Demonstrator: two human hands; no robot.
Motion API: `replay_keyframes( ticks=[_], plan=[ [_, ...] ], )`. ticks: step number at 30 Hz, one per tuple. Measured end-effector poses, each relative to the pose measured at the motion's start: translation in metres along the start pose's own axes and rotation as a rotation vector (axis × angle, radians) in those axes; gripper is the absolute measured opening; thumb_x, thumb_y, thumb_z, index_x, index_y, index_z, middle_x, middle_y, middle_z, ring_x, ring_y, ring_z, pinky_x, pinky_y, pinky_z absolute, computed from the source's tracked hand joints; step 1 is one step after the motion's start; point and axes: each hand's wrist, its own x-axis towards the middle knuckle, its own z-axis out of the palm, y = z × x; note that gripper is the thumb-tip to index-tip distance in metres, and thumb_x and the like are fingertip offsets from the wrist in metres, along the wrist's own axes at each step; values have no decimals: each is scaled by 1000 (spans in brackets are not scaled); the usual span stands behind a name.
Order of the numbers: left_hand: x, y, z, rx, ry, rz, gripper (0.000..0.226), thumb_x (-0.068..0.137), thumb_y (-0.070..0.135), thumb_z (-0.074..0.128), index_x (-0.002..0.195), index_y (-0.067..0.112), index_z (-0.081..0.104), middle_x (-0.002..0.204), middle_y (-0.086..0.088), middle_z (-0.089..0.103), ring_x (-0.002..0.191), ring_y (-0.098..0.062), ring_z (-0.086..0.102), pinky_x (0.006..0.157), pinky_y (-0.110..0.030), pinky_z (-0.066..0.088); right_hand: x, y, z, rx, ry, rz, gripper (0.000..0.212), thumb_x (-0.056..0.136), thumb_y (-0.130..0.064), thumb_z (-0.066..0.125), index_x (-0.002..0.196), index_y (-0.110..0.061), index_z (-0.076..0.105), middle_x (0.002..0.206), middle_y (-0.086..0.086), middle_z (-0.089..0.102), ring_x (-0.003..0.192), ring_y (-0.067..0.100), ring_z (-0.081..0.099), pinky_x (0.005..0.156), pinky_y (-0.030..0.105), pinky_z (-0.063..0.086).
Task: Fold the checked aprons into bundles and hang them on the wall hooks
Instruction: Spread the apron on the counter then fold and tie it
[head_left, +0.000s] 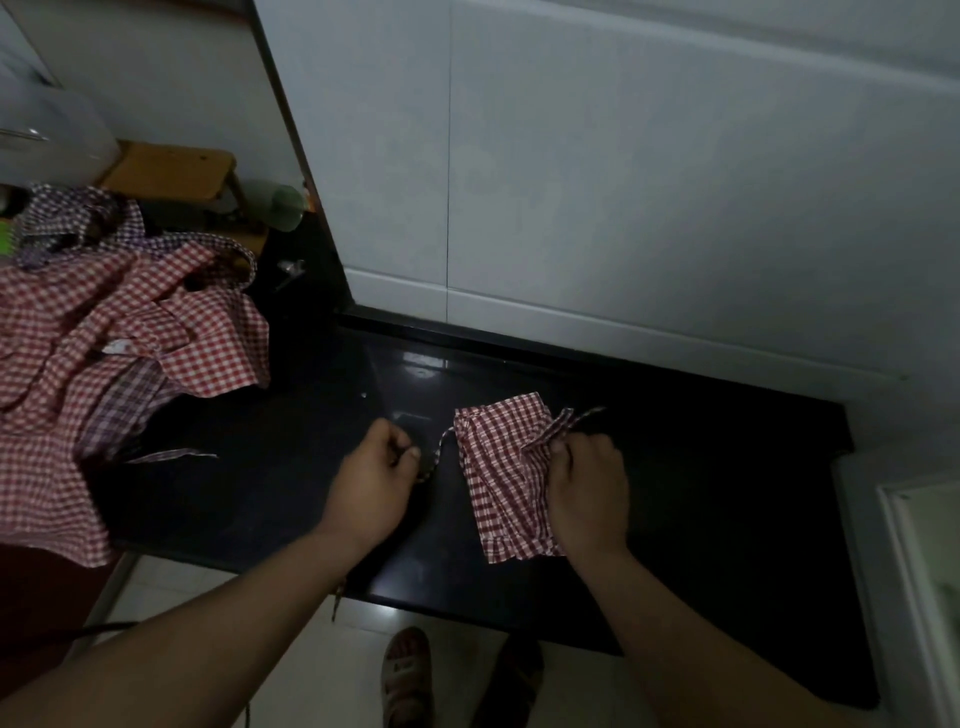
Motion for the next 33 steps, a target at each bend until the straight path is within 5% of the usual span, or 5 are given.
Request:
replay_keyframes(
  ticks=[10, 15, 24, 29, 33],
  plan=[
    [-11, 30, 26, -80, -259, -230, 55, 84, 76, 64, 107, 28, 51, 100, 14, 68, 91, -6, 66, 81, -34, 55, 5, 1, -1, -138, -238, -230, 19, 104, -34, 44, 94, -30, 59, 95, -8, 56, 91, 13, 54, 85, 41, 48],
    [-11, 37, 50, -103, -354, -268, 87, 73, 73, 77, 137, 25, 42, 123, 12, 64, 110, -11, 65, 99, -37, 55, 6, 7, -3, 4, -233, -197, 19, 103, -34, 45, 90, -32, 59, 88, -13, 57, 83, 8, 55, 82, 44, 50],
    [-6, 33, 60, -227, -257, -373, 28, 98, 39, 65, 111, 15, 60, 101, 0, 72, 87, -14, 69, 79, -31, 56, -1, -11, 1, -42, -322, -230, 22, 102, -41, 45, 94, -32, 64, 99, -11, 60, 93, 11, 57, 89, 44, 50],
    [4, 12, 62, -244, -67, -514, 33, 90, 26, 58, 106, -2, 63, 103, -23, 73, 88, -34, 70, 78, -38, 56, -21, -44, -1, -302, -470, -160, 82, 78, -82, 48, 132, -20, 54, 131, 4, 51, 123, 24, 50, 110, 47, 40],
    [4, 7, 58, -97, -62, -449, 17, 100, 17, 53, 104, 4, 64, 107, -16, 71, 101, -35, 67, 88, -37, 52, -38, -65, 16, -588, -503, -153, 83, 82, -53, 71, 143, -9, 36, 142, 17, 37, 135, 37, 37, 116, 59, 30]
  ],
)
